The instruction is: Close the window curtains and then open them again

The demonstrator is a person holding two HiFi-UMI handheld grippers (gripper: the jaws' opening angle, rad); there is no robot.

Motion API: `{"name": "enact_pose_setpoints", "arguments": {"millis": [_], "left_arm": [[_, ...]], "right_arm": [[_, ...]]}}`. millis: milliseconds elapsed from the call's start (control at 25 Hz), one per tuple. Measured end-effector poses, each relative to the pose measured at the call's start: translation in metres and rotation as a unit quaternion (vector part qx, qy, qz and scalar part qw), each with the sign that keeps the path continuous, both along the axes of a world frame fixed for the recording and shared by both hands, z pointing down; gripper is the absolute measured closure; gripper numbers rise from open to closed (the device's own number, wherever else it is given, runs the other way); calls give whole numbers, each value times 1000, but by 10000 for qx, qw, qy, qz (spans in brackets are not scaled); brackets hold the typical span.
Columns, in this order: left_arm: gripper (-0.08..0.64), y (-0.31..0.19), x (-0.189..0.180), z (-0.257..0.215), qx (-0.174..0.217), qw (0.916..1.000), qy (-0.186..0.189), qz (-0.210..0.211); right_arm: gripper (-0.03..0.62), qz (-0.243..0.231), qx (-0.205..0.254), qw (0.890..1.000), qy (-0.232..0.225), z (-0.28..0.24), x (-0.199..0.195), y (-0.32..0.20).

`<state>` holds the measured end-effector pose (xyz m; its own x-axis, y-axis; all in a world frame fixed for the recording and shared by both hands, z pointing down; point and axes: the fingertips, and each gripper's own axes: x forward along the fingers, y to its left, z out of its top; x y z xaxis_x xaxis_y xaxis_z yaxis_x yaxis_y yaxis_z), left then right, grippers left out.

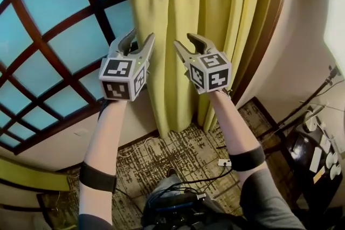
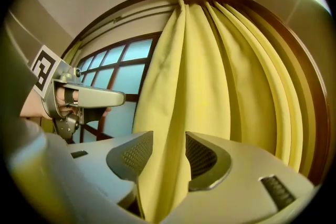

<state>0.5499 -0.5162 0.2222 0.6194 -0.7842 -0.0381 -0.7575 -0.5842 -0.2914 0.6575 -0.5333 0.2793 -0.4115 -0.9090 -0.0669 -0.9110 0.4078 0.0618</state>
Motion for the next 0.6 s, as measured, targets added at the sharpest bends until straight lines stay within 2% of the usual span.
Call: {"name": "enact_pose_setpoints", "arguments": {"millis": [120, 320, 440, 600], "left_arm": [[382, 38, -40, 28, -143, 9991, -10, -389], [512, 96, -121, 79, -387, 9919, -74, -1204], [560, 126, -171, 116, -652, 9859, 25, -1544], [560, 162, -231, 152, -990, 9784, 152, -1810]], "right_arm": [[442, -313, -143, 9993, -116, 22, -18, 38], [583, -655, -385, 9968, -263, 63, -50, 86], [591, -867, -619, 9941, -228, 91, -74, 113], [591, -1081, -864, 9902, -173, 117, -113, 140]]}}
